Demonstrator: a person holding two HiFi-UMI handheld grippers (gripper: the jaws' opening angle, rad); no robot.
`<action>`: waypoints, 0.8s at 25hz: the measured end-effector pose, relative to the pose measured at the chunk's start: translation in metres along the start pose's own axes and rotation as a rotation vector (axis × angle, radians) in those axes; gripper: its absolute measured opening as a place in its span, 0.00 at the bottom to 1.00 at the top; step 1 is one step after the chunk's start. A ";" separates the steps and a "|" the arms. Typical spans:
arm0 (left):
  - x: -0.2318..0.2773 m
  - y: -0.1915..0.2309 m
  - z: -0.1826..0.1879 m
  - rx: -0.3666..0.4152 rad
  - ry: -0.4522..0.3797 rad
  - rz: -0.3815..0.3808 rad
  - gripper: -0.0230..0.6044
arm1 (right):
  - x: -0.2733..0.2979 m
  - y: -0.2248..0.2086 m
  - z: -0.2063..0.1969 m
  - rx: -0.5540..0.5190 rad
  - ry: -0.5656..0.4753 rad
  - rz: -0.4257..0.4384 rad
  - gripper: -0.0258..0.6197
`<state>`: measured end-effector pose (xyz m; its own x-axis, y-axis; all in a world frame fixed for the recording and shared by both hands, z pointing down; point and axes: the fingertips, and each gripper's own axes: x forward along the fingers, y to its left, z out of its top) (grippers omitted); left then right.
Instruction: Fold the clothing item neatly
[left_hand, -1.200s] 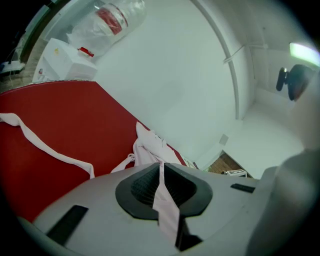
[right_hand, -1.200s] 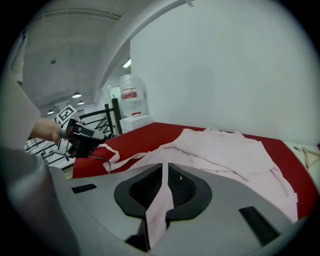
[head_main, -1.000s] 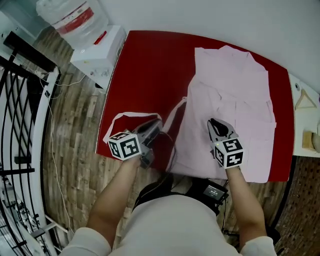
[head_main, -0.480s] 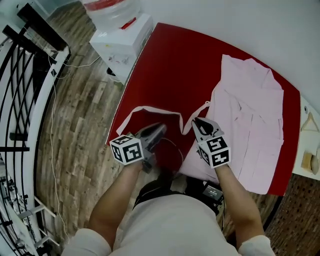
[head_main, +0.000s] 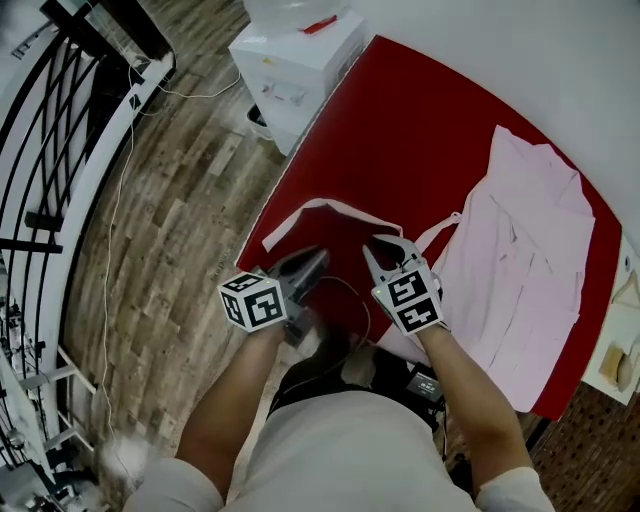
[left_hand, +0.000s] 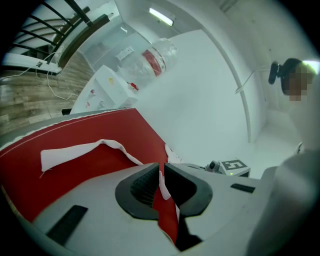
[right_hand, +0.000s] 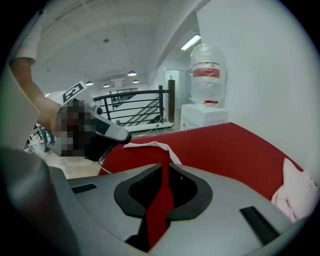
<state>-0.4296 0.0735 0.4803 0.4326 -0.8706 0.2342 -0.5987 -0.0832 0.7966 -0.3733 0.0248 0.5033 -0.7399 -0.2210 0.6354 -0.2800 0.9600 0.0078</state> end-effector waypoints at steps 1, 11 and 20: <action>-0.006 0.004 0.001 -0.006 -0.013 0.011 0.06 | 0.008 0.008 0.004 -0.032 0.004 0.019 0.08; -0.060 0.046 0.012 -0.078 -0.151 0.114 0.06 | 0.077 0.078 0.030 -0.344 0.050 0.168 0.08; -0.089 0.065 0.012 -0.135 -0.212 0.145 0.06 | 0.113 0.110 0.033 -0.638 0.100 0.223 0.13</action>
<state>-0.5153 0.1394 0.5045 0.1901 -0.9517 0.2410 -0.5428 0.1027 0.8335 -0.5080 0.1002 0.5506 -0.6690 -0.0188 0.7430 0.3110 0.9009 0.3029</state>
